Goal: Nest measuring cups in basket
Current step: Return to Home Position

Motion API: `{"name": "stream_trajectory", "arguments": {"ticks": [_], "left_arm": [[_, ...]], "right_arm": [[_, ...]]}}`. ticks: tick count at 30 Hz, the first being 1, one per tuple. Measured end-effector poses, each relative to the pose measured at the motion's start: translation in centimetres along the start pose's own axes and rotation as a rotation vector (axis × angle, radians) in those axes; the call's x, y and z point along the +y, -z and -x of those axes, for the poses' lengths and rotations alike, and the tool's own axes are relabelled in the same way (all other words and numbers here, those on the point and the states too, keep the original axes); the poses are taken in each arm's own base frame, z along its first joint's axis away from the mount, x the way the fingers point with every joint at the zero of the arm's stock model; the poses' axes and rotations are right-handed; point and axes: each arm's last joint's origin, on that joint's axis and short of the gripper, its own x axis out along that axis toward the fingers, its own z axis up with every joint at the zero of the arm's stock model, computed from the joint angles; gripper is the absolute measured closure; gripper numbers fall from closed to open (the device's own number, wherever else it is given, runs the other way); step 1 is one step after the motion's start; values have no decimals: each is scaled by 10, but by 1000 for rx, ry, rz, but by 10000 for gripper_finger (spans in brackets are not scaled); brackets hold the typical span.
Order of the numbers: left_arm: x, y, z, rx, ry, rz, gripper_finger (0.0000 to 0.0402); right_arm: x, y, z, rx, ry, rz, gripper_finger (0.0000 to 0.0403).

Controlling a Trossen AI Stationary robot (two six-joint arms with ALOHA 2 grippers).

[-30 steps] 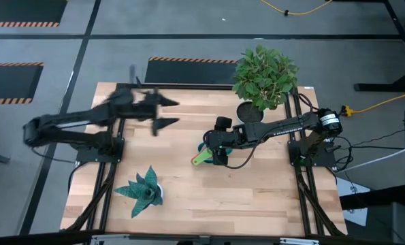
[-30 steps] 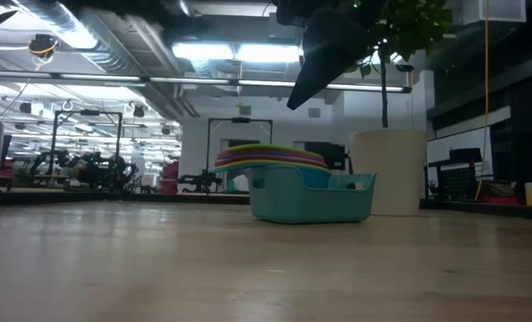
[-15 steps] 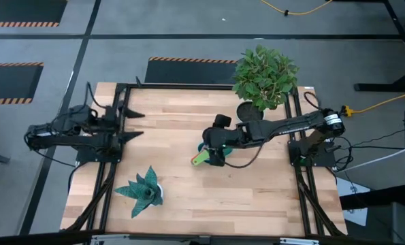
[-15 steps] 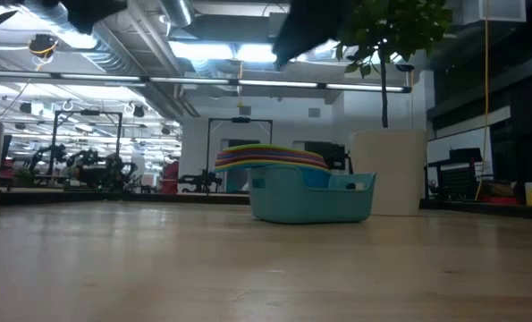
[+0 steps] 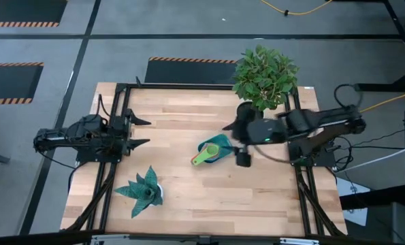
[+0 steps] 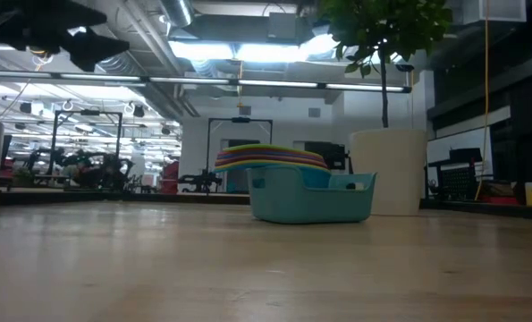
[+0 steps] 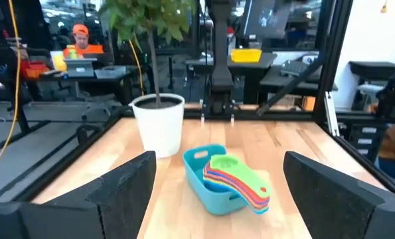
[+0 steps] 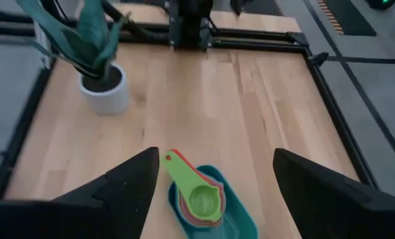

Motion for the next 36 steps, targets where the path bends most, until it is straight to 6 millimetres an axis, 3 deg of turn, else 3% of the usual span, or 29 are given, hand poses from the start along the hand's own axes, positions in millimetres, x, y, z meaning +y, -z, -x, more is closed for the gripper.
{"name": "stream_trajectory", "arguments": {"ticks": [9,18,25,36], "left_arm": [[0,27,-10,16,1,4,78],[0,47,-16,-5,1,33,78],[1,52,-17,4,-7,43,78],[1,52,-17,3,-8,61,78]], "right_arm": [[-23,8,80,-132,-44,-77,103],[-45,27,138,-233,-71,-70,103],[-56,59,154,-251,-71,-59,103],[-63,125,147,-372,-134,-95,103]]}}
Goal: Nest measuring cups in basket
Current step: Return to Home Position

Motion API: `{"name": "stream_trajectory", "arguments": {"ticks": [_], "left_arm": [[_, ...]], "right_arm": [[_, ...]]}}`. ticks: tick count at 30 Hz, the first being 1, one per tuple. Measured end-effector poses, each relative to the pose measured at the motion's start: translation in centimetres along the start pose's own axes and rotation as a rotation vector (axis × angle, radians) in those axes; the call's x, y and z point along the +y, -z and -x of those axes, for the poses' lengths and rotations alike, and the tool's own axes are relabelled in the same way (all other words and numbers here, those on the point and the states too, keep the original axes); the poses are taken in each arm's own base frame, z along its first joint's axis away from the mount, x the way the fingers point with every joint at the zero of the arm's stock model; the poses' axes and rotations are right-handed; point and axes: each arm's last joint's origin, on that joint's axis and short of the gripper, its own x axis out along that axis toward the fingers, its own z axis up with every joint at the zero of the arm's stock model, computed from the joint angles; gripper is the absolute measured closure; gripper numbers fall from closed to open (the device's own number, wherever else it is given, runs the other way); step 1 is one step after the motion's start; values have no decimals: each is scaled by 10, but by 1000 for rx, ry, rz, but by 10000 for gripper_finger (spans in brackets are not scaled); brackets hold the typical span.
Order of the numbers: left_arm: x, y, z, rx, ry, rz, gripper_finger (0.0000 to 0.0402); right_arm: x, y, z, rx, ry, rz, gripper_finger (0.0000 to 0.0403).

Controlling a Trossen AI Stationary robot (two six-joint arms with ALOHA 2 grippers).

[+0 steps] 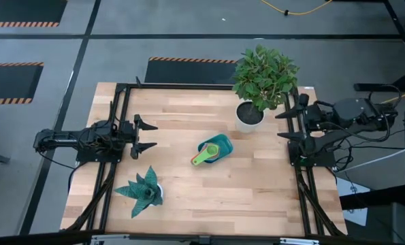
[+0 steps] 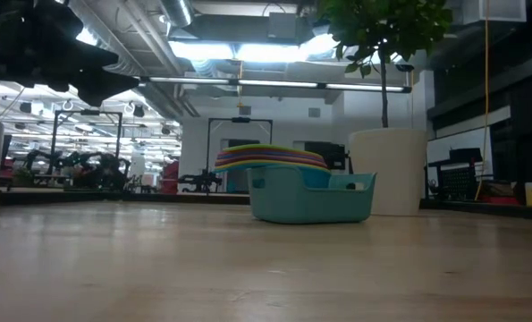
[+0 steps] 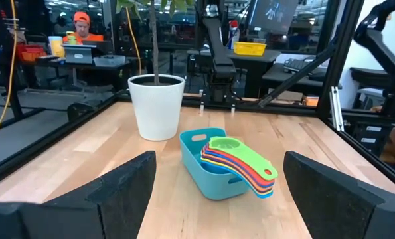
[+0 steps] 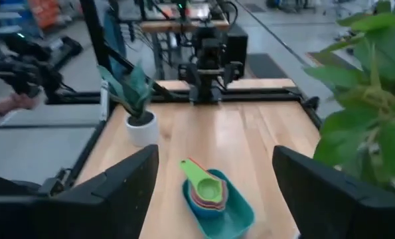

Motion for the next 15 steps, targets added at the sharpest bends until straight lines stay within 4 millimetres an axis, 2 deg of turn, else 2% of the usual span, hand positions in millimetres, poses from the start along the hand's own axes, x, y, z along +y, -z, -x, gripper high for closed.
{"name": "stream_trajectory", "arguments": {"ticks": [7,15], "left_arm": [[0,0,0,1,-2,-1,78],[0,0,0,1,-3,-1,78]], "right_arm": [[-4,43,3,-136,-99,-37,103],[-6,96,-9,-239,-120,-95,103]]}}
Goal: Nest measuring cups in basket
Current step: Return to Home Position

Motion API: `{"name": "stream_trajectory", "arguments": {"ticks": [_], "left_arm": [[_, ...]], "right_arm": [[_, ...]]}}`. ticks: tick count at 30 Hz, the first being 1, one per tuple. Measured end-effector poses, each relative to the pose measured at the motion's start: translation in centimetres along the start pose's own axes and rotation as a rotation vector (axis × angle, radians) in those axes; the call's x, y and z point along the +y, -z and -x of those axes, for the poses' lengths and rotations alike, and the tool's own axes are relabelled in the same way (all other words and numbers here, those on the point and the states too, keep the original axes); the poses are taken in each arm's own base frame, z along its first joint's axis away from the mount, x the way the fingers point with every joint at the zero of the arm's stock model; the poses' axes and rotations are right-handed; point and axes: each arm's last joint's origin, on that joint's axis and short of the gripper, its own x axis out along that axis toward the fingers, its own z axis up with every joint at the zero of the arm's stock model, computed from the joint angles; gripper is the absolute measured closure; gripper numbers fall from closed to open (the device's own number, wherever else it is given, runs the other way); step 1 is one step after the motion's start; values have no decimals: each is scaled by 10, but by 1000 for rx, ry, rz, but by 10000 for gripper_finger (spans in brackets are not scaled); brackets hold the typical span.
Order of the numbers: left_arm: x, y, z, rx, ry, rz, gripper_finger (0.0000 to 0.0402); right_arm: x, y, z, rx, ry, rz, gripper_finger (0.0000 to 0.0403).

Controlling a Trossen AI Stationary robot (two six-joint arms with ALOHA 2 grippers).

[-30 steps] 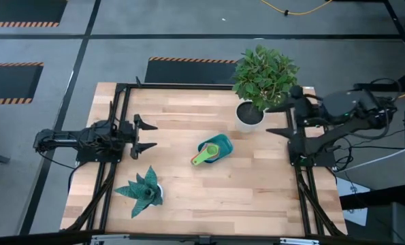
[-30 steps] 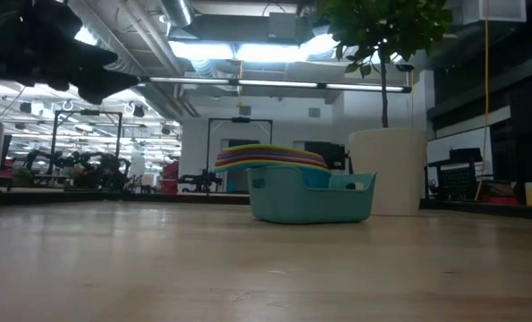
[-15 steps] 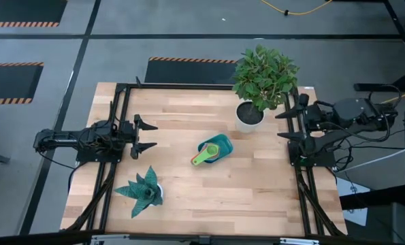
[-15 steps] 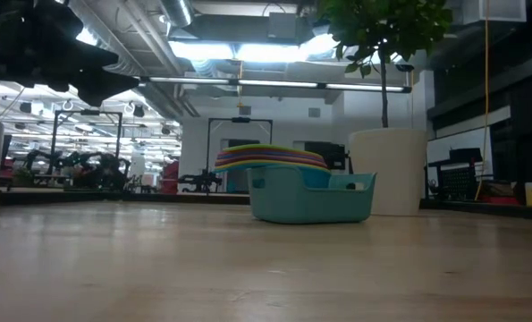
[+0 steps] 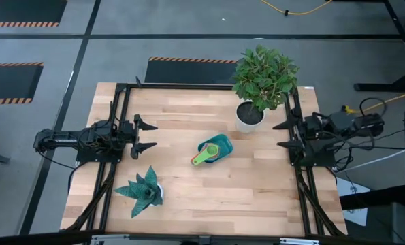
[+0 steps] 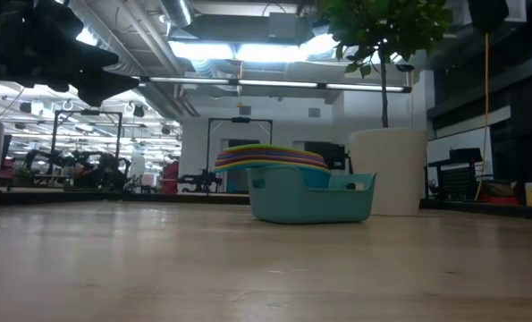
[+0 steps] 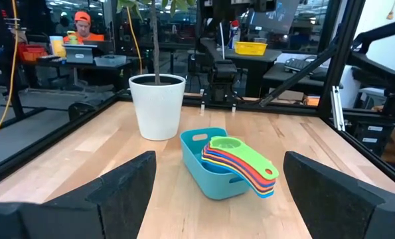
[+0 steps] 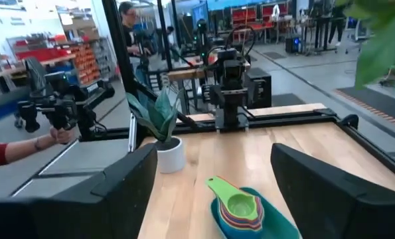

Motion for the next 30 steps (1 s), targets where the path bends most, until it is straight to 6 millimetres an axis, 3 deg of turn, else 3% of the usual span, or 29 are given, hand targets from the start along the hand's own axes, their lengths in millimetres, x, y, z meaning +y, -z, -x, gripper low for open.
{"name": "stream_trajectory", "arguments": {"ticks": [12,23,30], "left_arm": [[0,0,0,1,0,0,78],[0,0,0,0,0,-1,78],[0,0,0,1,-1,-7,78]], "right_arm": [[-8,54,-3,-176,-21,12,103],[-16,111,-25,-281,6,29,103],[-24,116,-27,-265,100,142,103]]}}
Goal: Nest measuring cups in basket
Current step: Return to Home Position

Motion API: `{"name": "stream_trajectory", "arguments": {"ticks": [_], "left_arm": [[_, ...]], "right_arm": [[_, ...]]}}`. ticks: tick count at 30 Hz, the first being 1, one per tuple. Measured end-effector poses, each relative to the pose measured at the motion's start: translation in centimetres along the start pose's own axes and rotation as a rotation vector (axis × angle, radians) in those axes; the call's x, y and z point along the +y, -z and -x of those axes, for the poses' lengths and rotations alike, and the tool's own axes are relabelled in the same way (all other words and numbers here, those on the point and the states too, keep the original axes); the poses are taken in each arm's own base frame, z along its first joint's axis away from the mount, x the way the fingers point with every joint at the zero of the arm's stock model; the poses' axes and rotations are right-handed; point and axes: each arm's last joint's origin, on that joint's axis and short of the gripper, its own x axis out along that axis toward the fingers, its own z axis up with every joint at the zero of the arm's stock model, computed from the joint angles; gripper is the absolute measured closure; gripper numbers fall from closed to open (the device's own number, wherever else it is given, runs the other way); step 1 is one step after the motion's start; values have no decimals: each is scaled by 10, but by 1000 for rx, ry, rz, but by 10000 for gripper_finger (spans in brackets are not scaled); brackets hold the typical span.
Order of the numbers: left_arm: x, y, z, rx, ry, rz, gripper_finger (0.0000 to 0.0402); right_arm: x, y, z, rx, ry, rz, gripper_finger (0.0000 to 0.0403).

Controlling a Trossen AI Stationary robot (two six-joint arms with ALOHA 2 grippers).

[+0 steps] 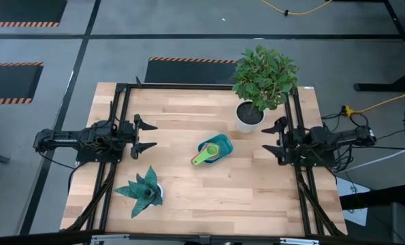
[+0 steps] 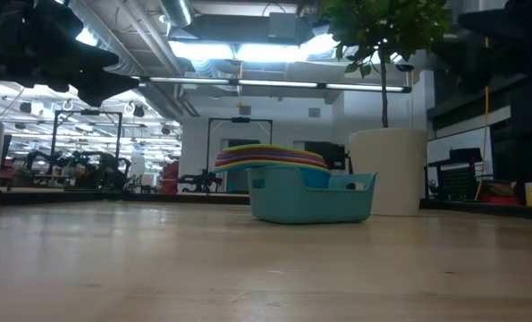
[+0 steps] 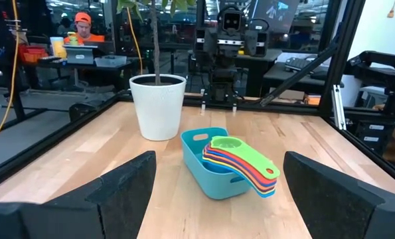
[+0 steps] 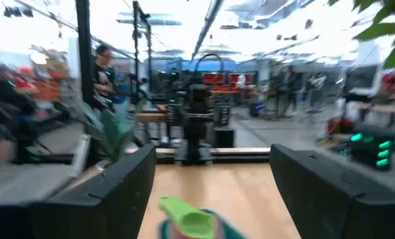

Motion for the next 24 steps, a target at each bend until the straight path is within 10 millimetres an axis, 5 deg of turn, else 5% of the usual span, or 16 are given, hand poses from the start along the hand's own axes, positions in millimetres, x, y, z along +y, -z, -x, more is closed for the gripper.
{"name": "stream_trajectory", "arguments": {"ticks": [9,24], "left_arm": [[0,0,0,0,-4,-2,78],[1,14,-2,32,-5,-18,78]], "right_arm": [[-5,10,0,99,10,165,103],[-5,22,2,223,-3,158,103]]}}
